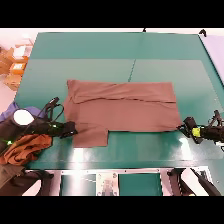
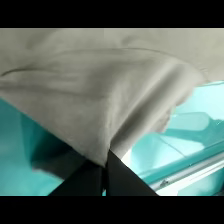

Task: Fold the shirts.

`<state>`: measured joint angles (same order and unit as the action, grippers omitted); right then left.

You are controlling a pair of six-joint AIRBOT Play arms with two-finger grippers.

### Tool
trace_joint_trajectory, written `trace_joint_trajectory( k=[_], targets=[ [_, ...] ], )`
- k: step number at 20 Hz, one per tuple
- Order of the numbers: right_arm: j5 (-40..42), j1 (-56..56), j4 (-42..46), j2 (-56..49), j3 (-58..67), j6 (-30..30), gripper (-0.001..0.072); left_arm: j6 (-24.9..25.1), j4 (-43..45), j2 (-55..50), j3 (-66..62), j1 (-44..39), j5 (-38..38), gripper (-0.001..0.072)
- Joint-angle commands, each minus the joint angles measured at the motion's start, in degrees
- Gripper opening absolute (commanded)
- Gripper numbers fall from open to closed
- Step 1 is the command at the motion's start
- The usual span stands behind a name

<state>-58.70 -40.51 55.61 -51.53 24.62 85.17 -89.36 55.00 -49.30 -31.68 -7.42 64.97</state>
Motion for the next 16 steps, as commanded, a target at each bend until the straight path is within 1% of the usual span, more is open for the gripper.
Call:
trace_joint_trajectory(
  k=[1, 4, 7, 8, 13, 16],
  targets=[
    [-3.7, -0.5, 0.5, 2.0, 2.9, 1.2, 0.0014, -3.6, 4.0, 3.2, -3.8, 0.0, 2.8, 0.0019],
    [-2.9, 2.2, -1.4, 1.5, 8.4, 1.2, 0.0014, -2.4, 5.6, 1.0, -12.2, 0.0, 0.1, 0.0019],
    [2.0, 8.4, -4.1, -2.5, 15.0, 1.9, 0.0014, 1.1, 5.9, -9.0, -22.4, 0.0, 0.3, 0.0019],
    [3.7, 10.3, -4.7, -4.8, 17.4, 2.6, 0.0014, 1.5, 6.7, -12.6, -25.6, 0.0, 0.2, 0.0019],
    [8.4, 18.3, -6.1, -22.8, 31.6, 2.9, 0.0014, 2.8, 11.0, -29.4, -41.7, 0.0, -1.4, 0.002],
    [9.7, 20.6, -6.1, -33.2, 40.3, 2.9, 0.0014, 2.8, 12.2, -38.8, -49.6, 0.0, -2.6, 0.002]
  ],
)
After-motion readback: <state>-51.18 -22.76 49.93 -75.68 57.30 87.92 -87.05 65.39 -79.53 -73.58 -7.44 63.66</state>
